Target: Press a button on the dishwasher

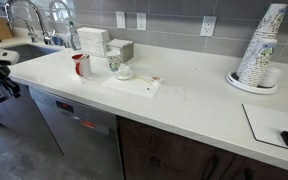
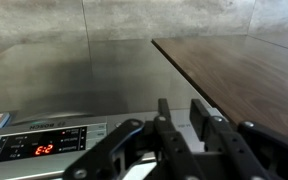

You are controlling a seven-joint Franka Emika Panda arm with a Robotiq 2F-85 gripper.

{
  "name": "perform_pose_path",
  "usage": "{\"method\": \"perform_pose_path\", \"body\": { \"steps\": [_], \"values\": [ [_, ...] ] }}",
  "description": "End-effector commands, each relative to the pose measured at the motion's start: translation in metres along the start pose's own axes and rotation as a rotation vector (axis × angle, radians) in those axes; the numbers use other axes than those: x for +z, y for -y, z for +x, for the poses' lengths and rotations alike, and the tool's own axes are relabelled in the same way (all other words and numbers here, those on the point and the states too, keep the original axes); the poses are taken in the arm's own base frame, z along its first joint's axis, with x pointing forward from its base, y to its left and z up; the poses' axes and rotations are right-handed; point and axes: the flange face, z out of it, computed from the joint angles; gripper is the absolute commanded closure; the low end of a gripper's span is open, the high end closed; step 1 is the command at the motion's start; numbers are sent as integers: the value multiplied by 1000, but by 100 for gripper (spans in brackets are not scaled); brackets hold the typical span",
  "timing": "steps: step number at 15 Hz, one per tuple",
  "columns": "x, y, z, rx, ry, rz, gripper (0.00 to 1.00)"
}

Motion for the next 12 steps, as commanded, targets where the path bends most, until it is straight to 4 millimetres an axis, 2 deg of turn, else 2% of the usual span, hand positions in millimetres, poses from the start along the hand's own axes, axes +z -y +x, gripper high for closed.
{"method": "perform_pose_path", "body": {
  "steps": [1, 8, 12],
  "values": [
    [18, -10, -6, 16, -39, -2, 99],
    [38, -28, 8, 42, -60, -25, 100],
    [51, -25, 22, 34, -76, -14, 100]
  ]
}}
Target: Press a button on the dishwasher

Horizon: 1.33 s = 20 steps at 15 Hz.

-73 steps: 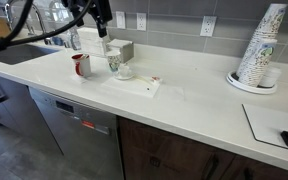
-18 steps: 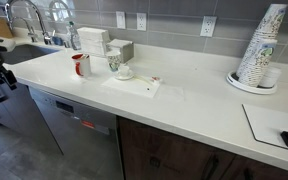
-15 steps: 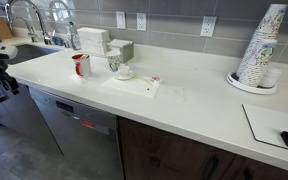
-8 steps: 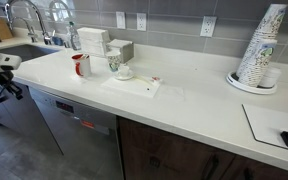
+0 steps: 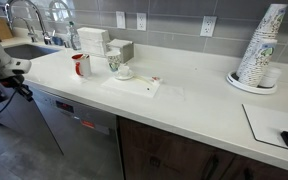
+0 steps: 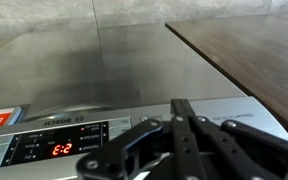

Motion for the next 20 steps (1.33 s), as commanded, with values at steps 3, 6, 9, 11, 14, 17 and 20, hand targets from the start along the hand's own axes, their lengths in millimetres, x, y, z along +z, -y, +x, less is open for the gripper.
{"method": "perform_pose_path", "body": {
  "steps": [3, 6, 9, 11, 14, 17, 20],
  "values": [
    [30, 14, 13, -5, -14, 26, 100],
    [43, 20, 13, -6, -7, 32, 100],
    [51, 18, 15, 1, -15, 18, 100],
    [52, 17, 19, 4, -29, 8, 100],
    [54, 19, 21, 1, -50, 9, 100],
    [61, 24, 21, -15, -49, 10, 100],
    [63, 23, 23, -7, -56, -2, 100]
  ]
}}
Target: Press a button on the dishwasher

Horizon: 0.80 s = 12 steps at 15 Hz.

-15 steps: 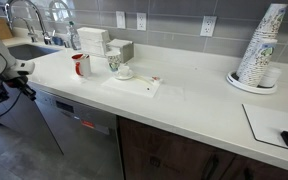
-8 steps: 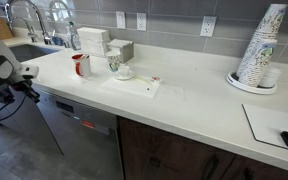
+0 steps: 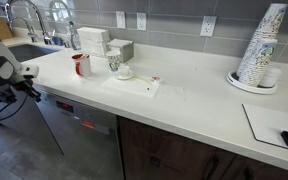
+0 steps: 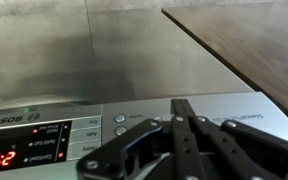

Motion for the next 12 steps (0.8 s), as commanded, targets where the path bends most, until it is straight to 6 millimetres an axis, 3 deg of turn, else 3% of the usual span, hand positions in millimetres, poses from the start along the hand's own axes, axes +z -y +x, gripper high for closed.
{"method": "perform_pose_path", "body": {
  "steps": [1, 12],
  "values": [
    [9, -2, 2, 18, -18, -16, 100],
    [13, -5, 7, 21, -80, -56, 100]
  ]
}}
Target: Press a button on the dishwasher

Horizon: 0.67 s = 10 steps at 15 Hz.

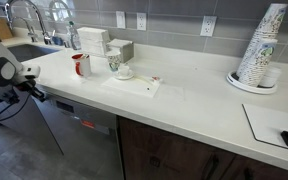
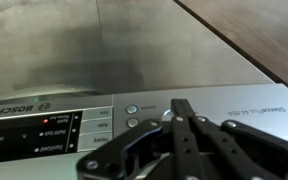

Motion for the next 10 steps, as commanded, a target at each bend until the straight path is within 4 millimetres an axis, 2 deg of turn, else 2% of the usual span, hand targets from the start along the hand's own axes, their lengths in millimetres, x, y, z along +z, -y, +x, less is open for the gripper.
{"method": "perform_pose_path", "body": {
  "steps": [1, 5, 10],
  "values": [
    [6, -2, 4, 16, -45, -20, 100],
    [4, 1, 7, 3, -110, -71, 100],
    [10, 16, -1, -55, -191, -109, 100]
  ]
}}
